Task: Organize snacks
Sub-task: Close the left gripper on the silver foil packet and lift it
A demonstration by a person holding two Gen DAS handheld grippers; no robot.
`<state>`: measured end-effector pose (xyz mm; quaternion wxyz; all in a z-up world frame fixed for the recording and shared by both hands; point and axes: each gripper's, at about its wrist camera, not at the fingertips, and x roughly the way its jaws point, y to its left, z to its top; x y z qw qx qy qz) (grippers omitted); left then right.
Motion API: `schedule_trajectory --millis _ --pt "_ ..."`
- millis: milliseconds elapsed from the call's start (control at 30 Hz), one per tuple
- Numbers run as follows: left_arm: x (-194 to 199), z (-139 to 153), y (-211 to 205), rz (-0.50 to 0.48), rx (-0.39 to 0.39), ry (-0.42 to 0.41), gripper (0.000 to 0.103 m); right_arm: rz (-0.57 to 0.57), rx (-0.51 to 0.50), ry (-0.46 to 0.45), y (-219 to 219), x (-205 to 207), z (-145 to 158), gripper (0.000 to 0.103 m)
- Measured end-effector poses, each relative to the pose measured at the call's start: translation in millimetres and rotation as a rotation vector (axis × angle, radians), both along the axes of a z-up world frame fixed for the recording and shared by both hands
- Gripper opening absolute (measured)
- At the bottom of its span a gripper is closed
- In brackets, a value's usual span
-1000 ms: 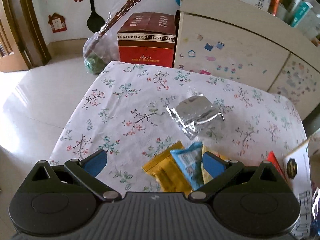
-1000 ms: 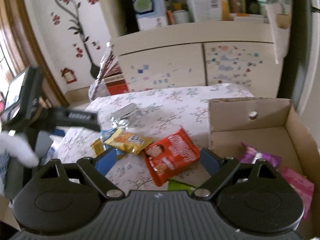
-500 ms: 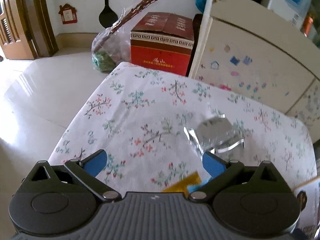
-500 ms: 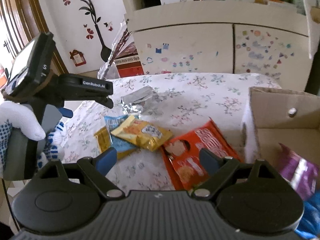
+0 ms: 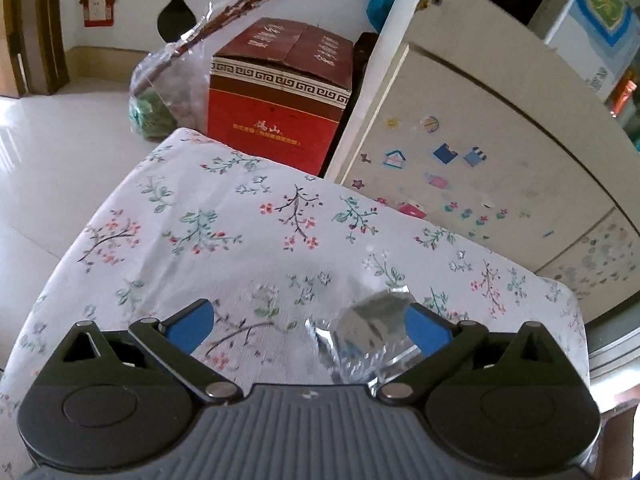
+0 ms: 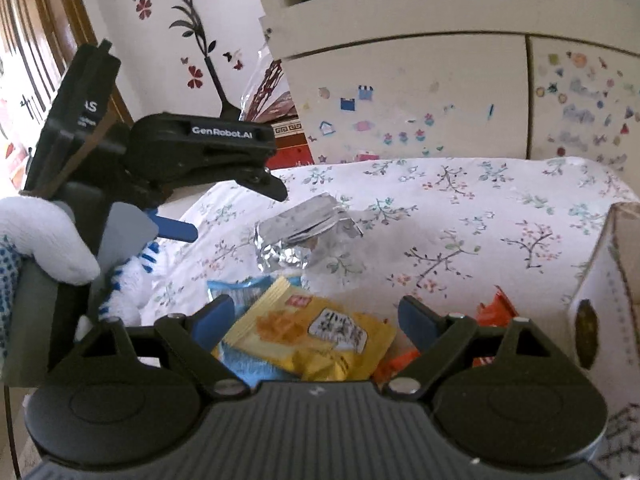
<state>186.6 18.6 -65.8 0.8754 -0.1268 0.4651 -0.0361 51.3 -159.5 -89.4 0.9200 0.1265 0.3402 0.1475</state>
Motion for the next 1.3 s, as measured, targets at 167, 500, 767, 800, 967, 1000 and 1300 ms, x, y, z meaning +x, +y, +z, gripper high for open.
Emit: schedule_trajectory --millis 167,500,767,800,967,1000,1300 --pt "19.0 -8.9 -1.1 -0.003 -0.051 0.005 0.103 0.037 -0.010 0.016 4.8 12.5 -10.2 0.076" --pt "34.8 -26.9 -29.6 -0.107 0.044 0.009 0.103 0.058 0.033 0.025 0.6 19.6 -17.6 0.073" --pt "8.3 -26.1 -4.0 -0.093 0.073 0.068 0.103 0.129 0.006 0.066 10.2 14.1 -12.0 0.072" --pt "3.2 -25.7 -0.1 -0.082 0.072 0.082 0.103 0.131 0.003 0.072 10.6 11.5 -11.0 0.072" --pt "-39.3 -25.7 23.2 -0.045 0.063 0.126 0.103 0.171 -0.016 0.106 15.0 -11.7 -5.7 0.071" --pt "-46.8 -24.8 26.1 -0.038 0.060 0.126 0.103 0.175 -0.019 0.116 16.4 -19.2 -6.0 0.071" --pt "-112.9 -18.4 52.2 0.020 0.053 0.232 0.103 0.191 -0.014 0.187 17.8 -87.6 -0.4 0.071"
